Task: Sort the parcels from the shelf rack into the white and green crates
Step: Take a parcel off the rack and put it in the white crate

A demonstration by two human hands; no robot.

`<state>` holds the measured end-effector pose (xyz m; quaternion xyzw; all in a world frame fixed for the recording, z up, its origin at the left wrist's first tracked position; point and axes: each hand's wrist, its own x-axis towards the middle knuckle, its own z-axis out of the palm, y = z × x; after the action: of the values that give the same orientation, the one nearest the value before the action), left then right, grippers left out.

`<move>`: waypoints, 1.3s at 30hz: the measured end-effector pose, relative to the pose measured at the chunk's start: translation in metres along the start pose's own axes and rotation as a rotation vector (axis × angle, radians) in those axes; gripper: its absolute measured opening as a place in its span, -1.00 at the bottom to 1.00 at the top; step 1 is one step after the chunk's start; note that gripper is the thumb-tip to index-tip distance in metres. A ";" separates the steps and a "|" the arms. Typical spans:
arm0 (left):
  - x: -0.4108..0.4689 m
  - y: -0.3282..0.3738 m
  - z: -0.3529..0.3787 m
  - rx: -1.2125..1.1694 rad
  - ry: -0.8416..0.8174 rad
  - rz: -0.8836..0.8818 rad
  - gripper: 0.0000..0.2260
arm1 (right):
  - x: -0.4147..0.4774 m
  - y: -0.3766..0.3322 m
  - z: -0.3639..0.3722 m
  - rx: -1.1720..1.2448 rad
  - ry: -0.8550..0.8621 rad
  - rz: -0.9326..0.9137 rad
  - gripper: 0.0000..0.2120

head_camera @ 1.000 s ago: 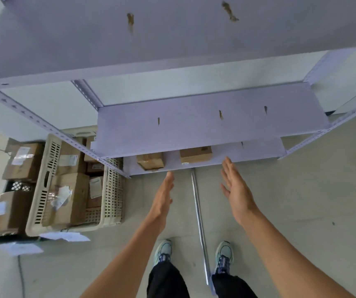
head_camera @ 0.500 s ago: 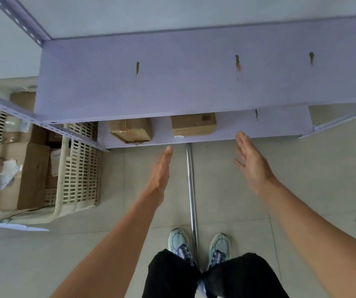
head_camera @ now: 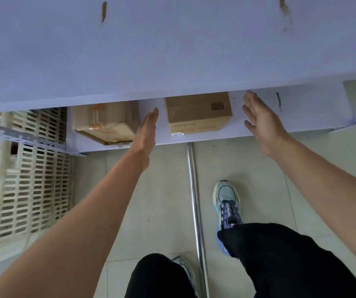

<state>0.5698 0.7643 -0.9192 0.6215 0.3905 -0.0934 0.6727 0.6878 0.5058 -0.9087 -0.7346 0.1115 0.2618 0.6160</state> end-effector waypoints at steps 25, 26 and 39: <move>0.144 0.000 0.039 -0.162 -0.031 0.196 -0.18 | 0.158 0.041 0.012 -0.138 -0.245 -0.161 -0.25; 0.142 0.001 0.038 -0.194 -0.019 0.229 -0.21 | 0.156 0.039 0.011 -0.086 -0.237 -0.203 -0.29; 0.129 -0.027 0.038 -0.303 -0.002 0.273 -0.30 | 0.144 0.078 0.015 0.146 -0.109 -0.271 -0.51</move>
<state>0.6560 0.7707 -1.0254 0.5603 0.3117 0.0580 0.7652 0.7663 0.5262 -1.0516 -0.6807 -0.0036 0.2070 0.7027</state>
